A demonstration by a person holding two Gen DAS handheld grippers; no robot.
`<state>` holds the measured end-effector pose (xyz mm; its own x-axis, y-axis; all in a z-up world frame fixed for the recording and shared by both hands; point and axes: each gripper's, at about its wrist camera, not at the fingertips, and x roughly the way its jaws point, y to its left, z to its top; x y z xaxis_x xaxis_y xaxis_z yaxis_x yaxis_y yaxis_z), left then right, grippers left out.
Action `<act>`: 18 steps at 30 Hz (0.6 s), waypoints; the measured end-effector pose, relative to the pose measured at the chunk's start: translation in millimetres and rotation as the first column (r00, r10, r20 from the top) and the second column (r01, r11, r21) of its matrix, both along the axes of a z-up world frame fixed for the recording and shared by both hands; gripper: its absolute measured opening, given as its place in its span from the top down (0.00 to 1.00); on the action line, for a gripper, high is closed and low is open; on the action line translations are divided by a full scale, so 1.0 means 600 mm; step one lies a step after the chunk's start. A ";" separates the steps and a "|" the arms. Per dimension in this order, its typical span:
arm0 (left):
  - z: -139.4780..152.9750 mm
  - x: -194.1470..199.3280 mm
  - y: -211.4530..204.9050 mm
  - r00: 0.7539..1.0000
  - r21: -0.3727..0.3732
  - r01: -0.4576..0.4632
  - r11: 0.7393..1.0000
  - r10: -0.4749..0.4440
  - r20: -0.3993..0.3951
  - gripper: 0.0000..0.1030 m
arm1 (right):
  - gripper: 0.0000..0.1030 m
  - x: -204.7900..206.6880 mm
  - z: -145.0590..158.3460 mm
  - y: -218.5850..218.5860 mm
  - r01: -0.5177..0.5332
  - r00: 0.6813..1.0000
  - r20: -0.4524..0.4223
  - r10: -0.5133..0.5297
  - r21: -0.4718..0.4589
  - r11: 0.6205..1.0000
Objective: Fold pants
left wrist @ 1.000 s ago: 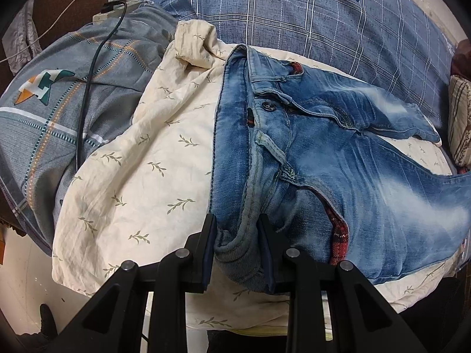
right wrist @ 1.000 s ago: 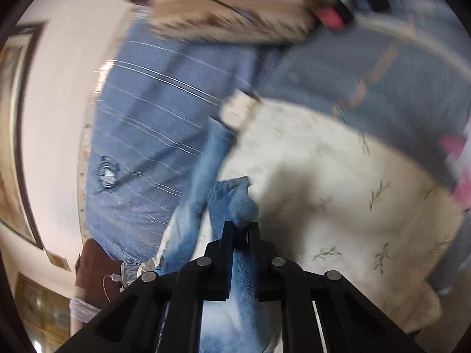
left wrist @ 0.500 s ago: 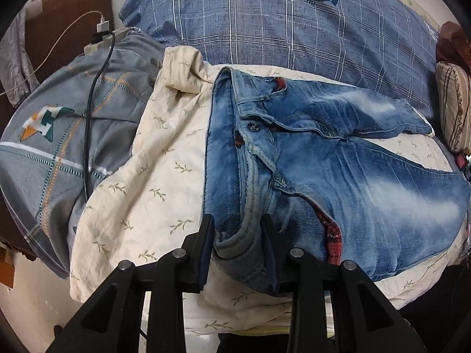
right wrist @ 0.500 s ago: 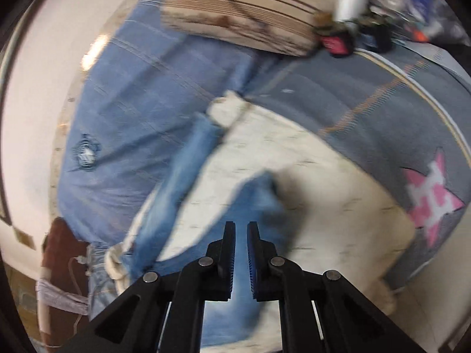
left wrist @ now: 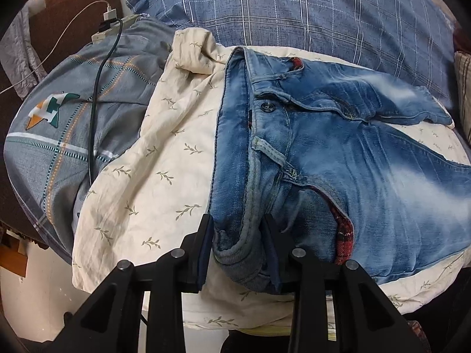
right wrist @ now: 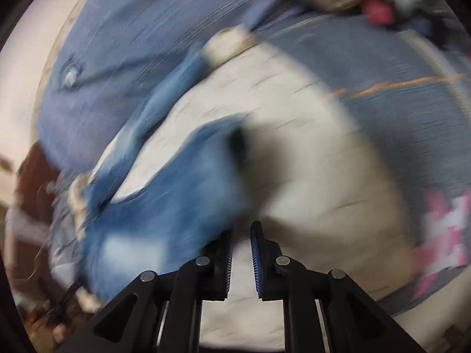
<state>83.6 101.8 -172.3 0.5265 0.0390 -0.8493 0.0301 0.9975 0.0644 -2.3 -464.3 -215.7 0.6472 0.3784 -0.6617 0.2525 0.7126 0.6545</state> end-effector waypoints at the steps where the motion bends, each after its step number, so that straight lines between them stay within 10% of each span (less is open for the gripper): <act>1: -0.001 0.000 0.001 1.000 -0.003 -0.002 1.000 0.002 -0.003 0.66 | 0.86 0.002 0.024 0.005 -0.008 0.997 0.082 0.004 0.050 0.999; 4: 0.002 -0.002 0.002 1.000 -0.009 0.004 1.000 -0.004 0.004 0.66 | 0.77 0.003 0.081 0.003 -0.013 0.962 0.271 -0.041 0.197 0.980; 6: 0.005 -0.003 0.005 1.000 -0.020 0.008 1.000 -0.008 0.009 0.66 | 0.20 0.009 0.101 0.000 0.039 0.969 0.241 -0.060 0.091 0.995; 15: -0.004 0.000 0.006 1.000 -0.020 0.009 1.000 -0.009 0.000 0.66 | 0.17 -0.112 0.054 -0.064 0.265 0.952 0.180 -0.247 -0.086 0.960; 18: -0.001 0.000 0.004 1.000 -0.016 0.008 1.000 -0.008 -0.002 0.65 | 0.18 -0.129 0.035 -0.074 0.263 0.963 0.137 -0.232 -0.288 0.921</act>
<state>83.5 104.3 -173.1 0.5250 0.0206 -0.8508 0.0385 0.9981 0.0479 -79.8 -508.5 -194.8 0.7623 -0.0092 -0.6471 0.3914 0.8028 0.4497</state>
